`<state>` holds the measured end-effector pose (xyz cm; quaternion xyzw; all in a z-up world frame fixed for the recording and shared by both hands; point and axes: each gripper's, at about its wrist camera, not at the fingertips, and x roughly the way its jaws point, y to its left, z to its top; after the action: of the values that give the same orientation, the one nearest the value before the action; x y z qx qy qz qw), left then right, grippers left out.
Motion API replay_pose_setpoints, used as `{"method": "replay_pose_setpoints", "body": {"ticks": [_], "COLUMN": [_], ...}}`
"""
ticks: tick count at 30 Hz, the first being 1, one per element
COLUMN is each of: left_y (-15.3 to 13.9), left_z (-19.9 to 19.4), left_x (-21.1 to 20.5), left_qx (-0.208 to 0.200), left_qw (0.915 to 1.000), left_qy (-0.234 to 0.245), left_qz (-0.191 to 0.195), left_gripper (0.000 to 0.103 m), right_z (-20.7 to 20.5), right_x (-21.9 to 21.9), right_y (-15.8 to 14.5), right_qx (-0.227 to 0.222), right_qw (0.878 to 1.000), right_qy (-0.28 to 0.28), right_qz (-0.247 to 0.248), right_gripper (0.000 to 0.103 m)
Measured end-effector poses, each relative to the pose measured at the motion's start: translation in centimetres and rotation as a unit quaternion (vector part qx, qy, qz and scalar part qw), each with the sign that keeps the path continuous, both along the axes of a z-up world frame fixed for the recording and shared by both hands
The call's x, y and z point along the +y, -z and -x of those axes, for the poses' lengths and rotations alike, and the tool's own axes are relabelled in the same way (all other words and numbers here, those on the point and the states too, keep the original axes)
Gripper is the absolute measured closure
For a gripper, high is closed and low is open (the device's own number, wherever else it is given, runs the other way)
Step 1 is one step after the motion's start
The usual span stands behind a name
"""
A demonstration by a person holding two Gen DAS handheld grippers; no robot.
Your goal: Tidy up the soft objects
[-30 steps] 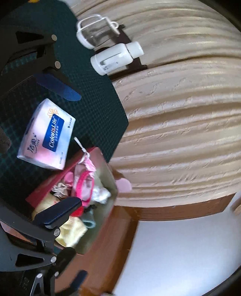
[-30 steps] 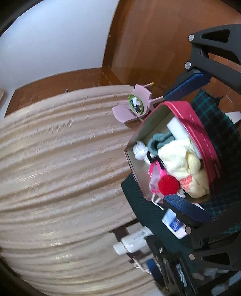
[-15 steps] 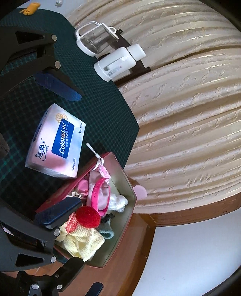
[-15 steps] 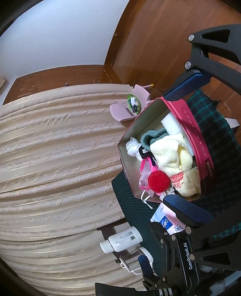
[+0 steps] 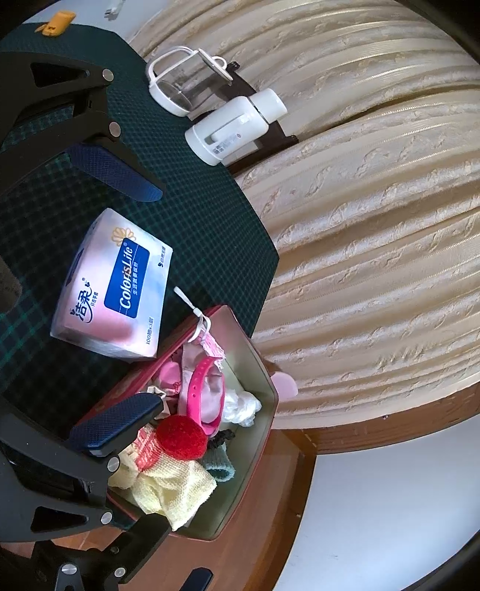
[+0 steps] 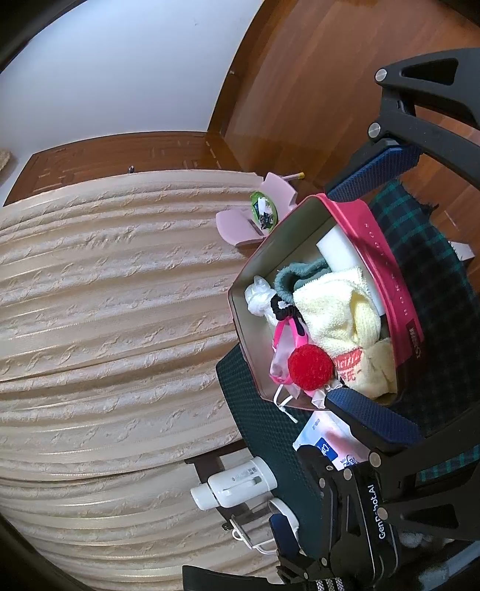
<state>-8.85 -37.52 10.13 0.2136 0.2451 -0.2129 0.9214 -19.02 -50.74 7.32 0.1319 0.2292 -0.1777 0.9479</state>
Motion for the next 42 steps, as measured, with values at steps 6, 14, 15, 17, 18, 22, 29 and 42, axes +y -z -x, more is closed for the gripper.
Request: {"method": "replay_pose_setpoints", "body": {"ticks": [6,14,15,17,18,22,29,42], "left_y": [0.0,0.2,0.3,0.4,0.4,0.4,0.5,0.9], "left_z": [0.0,0.1,0.2,0.2,0.3,0.3,0.2,0.2], "left_x": [0.0,-0.4,-0.5,-0.7,-0.8,-0.9,-1.2,-1.7], "left_qx": [0.001,-0.005,-0.007,-0.009,-0.010,-0.012,-0.011,-0.004], "left_qw": [1.0000,1.0000,0.9999,0.9998,0.9998,0.9996,0.9995,0.9992], "left_qy": [0.000,0.003,0.006,0.010,0.010,0.014,0.016,0.023], "left_qz": [0.001,-0.008,-0.010,-0.013,-0.015,-0.019,-0.024,-0.032], "left_gripper": [0.000,0.000,0.000,0.000,0.000,0.000,0.000,0.000], "right_z": [0.0,-0.1,-0.1,-0.1,-0.1,-0.2,-0.3,-0.2], "right_x": [0.0,0.0,0.0,0.0,0.1,0.1,0.0,0.0], "right_y": [0.1,0.2,0.2,0.2,0.2,0.2,0.3,0.5], "right_qx": [0.002,0.005,0.005,0.005,0.005,0.006,0.007,0.009], "right_qw": [1.000,1.000,1.000,1.000,1.000,1.000,1.000,1.000], "right_qy": [0.003,0.004,0.004,0.004,0.004,0.004,0.006,0.006], "right_qz": [0.009,0.013,0.013,0.015,0.017,0.018,0.018,0.016], "right_gripper": [0.000,0.000,0.000,0.000,0.000,0.000,0.000,0.000]}}
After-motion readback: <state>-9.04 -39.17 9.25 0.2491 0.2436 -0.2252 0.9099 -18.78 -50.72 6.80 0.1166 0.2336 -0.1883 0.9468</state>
